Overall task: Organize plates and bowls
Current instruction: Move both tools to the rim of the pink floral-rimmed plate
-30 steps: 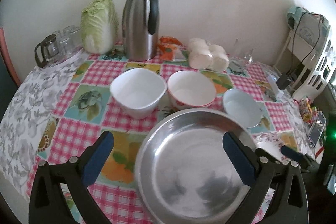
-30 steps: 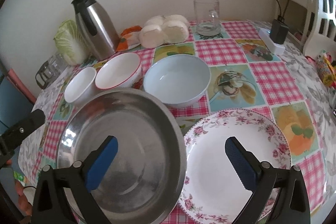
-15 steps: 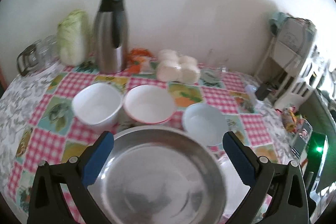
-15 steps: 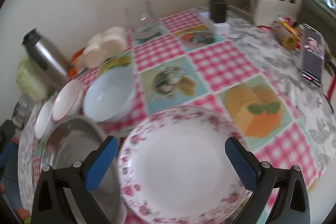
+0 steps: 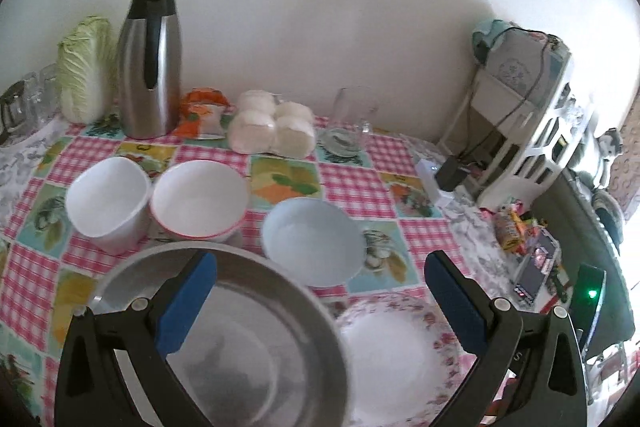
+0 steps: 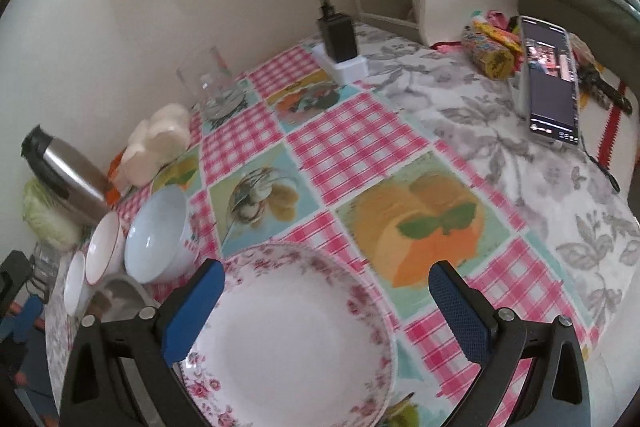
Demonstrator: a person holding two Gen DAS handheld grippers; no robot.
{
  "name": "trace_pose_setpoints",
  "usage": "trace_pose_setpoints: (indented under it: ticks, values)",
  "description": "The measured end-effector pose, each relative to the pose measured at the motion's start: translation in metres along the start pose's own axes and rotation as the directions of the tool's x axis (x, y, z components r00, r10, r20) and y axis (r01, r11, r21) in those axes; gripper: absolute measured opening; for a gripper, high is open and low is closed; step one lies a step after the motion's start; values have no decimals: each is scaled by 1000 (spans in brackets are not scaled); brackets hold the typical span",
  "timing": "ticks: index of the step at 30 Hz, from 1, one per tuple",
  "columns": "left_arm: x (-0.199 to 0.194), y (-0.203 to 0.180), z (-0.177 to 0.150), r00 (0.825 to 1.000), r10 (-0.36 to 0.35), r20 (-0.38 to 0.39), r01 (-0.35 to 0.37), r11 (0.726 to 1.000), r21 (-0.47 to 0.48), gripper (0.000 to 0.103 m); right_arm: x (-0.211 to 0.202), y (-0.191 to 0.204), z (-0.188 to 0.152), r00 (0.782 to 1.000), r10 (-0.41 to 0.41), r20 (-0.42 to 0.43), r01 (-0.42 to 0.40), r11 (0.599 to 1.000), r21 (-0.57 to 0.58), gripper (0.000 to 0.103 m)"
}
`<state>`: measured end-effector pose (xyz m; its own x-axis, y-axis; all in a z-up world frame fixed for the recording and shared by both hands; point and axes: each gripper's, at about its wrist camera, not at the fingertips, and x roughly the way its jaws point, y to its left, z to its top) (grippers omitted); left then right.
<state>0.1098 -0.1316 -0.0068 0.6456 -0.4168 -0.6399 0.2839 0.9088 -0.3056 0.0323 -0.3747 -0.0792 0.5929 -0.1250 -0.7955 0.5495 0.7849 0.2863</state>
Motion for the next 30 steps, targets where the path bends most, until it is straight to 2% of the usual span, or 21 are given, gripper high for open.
trace_pose_setpoints:
  ticks: [4, 8, 14, 17, 21, 22, 23, 24, 25, 30]
  values:
    - [6, -19, -10, 999, -39, -32, 39, 999, 23, 103, 0, -18, 4, 1000, -9, -1, 9, 1000, 21, 103]
    - [14, -37, -22, 991, -67, -114, 73, 996, 48, 103, 5, -38, 6, 999, 32, -32, -30, 998, 60, 103]
    - [24, -56, -42, 966, -113, -234, 122, 992, 24, 103, 11, -61, 7, 997, 46, -69, -40, 996, 84, 103]
    - [23, -68, -48, 961, -113, -253, 129, 990, 48, 102, 13, -67, 7, 994, 65, -92, -56, 994, 97, 102]
    - [25, -80, -55, 954, -116, -277, 139, 988, 67, 100, 16, -69, 4, 988, 95, -125, -86, 993, 82, 91]
    - [28, -81, -57, 951, -117, -286, 141, 988, 63, 97, 18, -69, 3, 986, 99, -137, -89, 993, 79, 87]
    - [31, -81, -59, 946, -120, -300, 143, 988, 53, 89, 21, -69, 0, 982, 104, -159, -93, 993, 73, 83]
    - [35, -79, -61, 941, -122, -314, 142, 989, 41, 85, 24, -68, -2, 979, 108, -174, -97, 993, 71, 75]
    - [38, -78, -62, 938, -121, -324, 139, 990, 32, 85, 26, -67, -5, 975, 116, -191, -104, 992, 72, 68]
    - [43, -71, -65, 931, -131, -342, 139, 990, 1, 84, 39, -58, -13, 955, 154, -252, -147, 988, 49, 47]
